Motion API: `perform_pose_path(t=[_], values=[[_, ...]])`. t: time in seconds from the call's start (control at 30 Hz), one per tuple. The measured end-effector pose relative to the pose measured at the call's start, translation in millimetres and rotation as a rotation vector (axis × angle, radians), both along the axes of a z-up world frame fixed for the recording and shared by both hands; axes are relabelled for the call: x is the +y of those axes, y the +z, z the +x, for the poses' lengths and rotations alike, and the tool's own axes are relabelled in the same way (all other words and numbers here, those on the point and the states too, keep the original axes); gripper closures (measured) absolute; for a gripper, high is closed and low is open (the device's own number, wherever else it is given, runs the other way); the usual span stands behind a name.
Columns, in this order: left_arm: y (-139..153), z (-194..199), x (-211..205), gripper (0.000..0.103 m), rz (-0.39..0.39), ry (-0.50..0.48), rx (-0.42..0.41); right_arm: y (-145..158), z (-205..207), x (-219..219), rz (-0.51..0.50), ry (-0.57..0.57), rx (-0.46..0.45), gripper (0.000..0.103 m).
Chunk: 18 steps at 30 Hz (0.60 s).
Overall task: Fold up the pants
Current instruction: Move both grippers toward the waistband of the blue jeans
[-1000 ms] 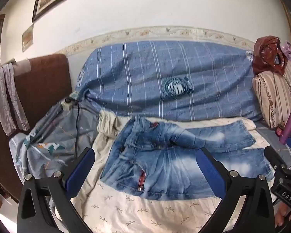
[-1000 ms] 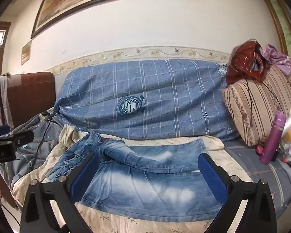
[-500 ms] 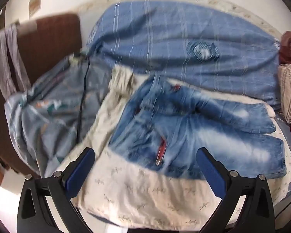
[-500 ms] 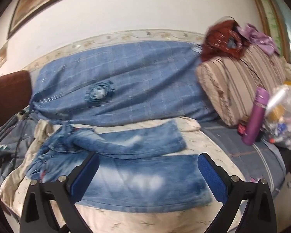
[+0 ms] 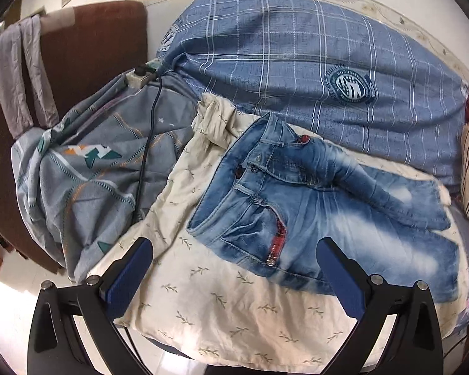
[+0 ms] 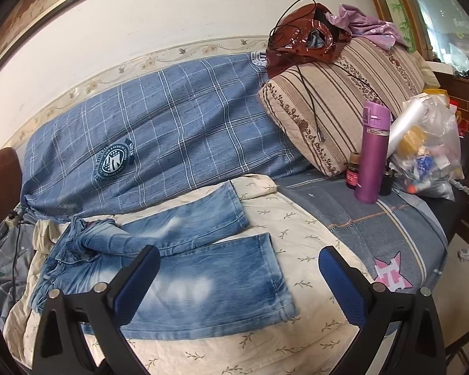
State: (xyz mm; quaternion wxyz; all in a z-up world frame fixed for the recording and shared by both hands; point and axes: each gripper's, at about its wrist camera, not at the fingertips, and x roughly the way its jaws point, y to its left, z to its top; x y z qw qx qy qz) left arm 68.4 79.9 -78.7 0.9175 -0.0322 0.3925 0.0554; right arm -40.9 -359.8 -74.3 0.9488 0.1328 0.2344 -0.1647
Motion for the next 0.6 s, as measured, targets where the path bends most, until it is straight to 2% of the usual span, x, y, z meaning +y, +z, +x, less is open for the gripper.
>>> perform_pose_path(t=[0.1,0.3,0.6], values=[[-5,2,-2,0.0,0.037,-0.016,0.009,-3,-1,-3,0.011,-0.001,0.003,0.001],[-9,-1,-16,0.0,0.052,-0.072,0.015,-9,1,-3,0.047,0.0,0.02,0.001],[-6,-10,-35,0.0,0.118,-0.128,0.02,-5,-2,2,0.036,0.029,0.02,0.001]])
